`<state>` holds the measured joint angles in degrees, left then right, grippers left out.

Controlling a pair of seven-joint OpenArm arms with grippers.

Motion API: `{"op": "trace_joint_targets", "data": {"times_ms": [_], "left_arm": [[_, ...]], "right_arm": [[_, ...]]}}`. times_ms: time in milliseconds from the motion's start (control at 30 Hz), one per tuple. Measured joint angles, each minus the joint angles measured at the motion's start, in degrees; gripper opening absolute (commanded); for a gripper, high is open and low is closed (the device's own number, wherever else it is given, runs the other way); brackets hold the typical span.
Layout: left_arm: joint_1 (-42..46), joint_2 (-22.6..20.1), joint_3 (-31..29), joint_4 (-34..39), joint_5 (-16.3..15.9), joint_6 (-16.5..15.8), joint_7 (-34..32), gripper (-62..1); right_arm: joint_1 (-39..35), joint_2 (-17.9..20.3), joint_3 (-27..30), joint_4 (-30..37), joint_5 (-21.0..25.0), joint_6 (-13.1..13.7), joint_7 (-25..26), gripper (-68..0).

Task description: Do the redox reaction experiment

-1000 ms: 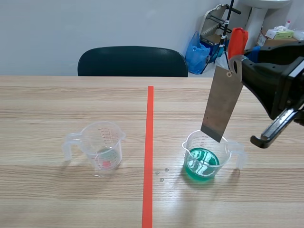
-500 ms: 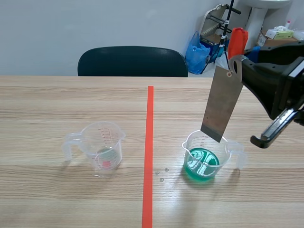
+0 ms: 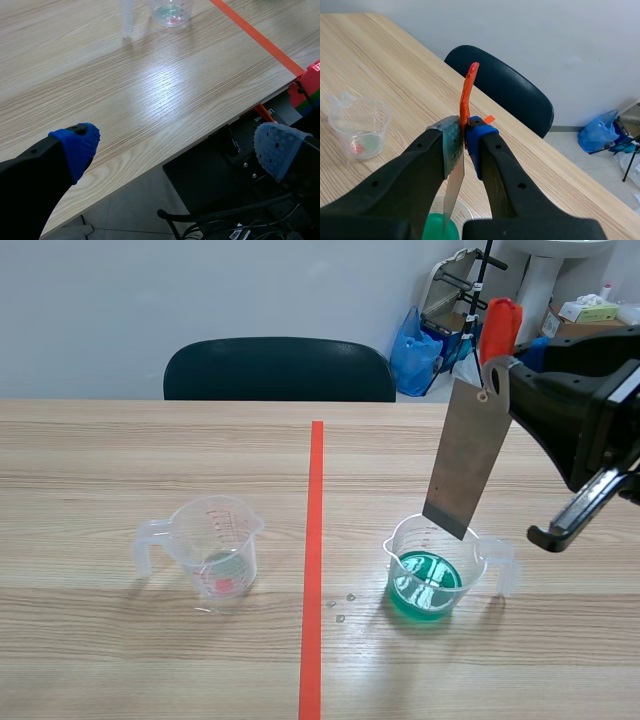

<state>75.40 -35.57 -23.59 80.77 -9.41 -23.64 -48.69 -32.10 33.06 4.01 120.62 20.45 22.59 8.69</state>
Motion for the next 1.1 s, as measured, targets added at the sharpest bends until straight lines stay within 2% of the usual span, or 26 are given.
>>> {"op": "trace_joint_targets", "data": {"times_ms": [500, 600, 667, 733, 767, 900, 967, 1033, 1100], "left_arm": [[0.0, 0.0, 0.0, 0.0, 0.0, 0.0, -0.5, 1.4], [0.0, 0.0, 0.0, 0.0, -2.3, 0.1, -2.0, 1.4], [0.0, 0.0, 0.0, 0.0, -3.1, 1.7, -3.2, 1.4], [0.0, -0.2, 0.0, 0.0, -4.0, 1.9, -3.4, 0.8], [0.0, -0.6, 0.1, 0.0, -4.8, 1.9, -3.4, -5.7], [-1.9, -4.3, 0.3, 0.0, -6.2, 0.7, -2.7, -38.1], [-4.7, -6.8, 0.7, 0.0, -8.0, -1.6, -2.8, -50.2], [-8.1, -9.9, 1.5, 0.0, -8.2, -5.1, -2.7, -59.2], [-12.5, -13.2, 3.8, 0.0, -11.8, -8.5, 0.1, -59.0]], "right_arm": [[0.0, 0.0, 0.0, 0.0, 0.0, 0.0, 0.0, -65.6], [0.0, 0.0, 0.0, 0.0, 0.0, 0.0, 0.0, -65.6], [0.0, 0.0, 0.0, 0.0, 0.0, 0.0, 0.0, -65.6], [0.0, 0.0, 0.0, 0.0, 0.0, 0.0, -0.2, -65.6], [0.0, 0.0, 0.0, 0.0, 0.0, 0.0, -0.2, -65.6], [0.0, 0.0, 0.0, 0.0, 0.0, 0.0, -0.2, -65.6], [0.0, 0.0, 0.0, 0.0, 0.0, 0.0, -0.2, -65.6], [0.0, 0.0, 0.0, 0.0, 0.0, 0.0, -0.2, -65.6], [0.0, 0.0, 0.0, 0.0, 0.0, 0.0, -0.2, -65.6]]}}
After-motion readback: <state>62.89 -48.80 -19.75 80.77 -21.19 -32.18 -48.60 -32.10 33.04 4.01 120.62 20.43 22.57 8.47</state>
